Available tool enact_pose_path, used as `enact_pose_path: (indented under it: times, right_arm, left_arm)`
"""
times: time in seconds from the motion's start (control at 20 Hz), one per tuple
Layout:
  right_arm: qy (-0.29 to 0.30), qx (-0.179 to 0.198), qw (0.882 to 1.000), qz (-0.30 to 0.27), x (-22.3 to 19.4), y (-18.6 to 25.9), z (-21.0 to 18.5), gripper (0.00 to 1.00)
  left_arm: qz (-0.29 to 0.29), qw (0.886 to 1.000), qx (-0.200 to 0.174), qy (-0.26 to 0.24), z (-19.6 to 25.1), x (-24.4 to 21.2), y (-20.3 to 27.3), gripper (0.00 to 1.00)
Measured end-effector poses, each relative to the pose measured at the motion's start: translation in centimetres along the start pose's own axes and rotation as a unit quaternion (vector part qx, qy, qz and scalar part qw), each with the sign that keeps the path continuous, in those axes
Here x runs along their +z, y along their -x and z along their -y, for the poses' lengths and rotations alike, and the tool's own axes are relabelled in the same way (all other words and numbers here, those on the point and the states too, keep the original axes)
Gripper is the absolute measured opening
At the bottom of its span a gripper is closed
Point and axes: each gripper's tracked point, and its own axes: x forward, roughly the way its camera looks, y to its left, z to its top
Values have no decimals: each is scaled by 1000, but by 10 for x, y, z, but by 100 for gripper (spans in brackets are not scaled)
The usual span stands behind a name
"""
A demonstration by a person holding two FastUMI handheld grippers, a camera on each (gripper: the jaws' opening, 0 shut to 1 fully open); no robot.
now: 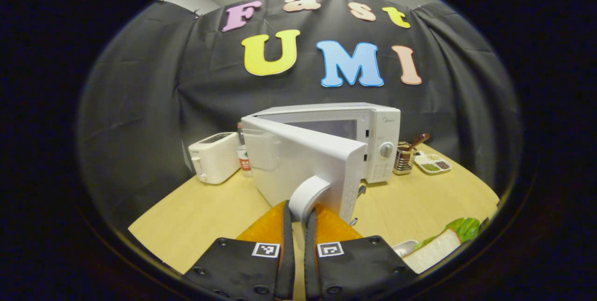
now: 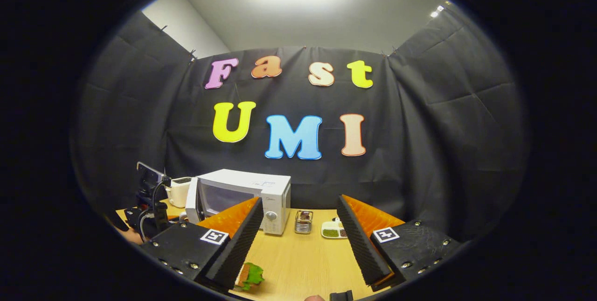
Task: Open the microwave oven with the left hand, put the food in, and close the microwave oven.
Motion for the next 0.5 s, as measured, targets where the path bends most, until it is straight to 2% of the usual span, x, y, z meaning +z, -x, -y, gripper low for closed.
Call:
enact_pose_path:
  times: [0.2,0.5]
  right_arm:
    - [-14,13,1000,2,8,-9,-40,97]
    - [-13,22,1000,14,21,-24,-106,97]
  left_arm:
    - [-3,1000,1,5,-36,-6,10,15]
    - [0,1000,-24,-8,-83,-15,20,14]
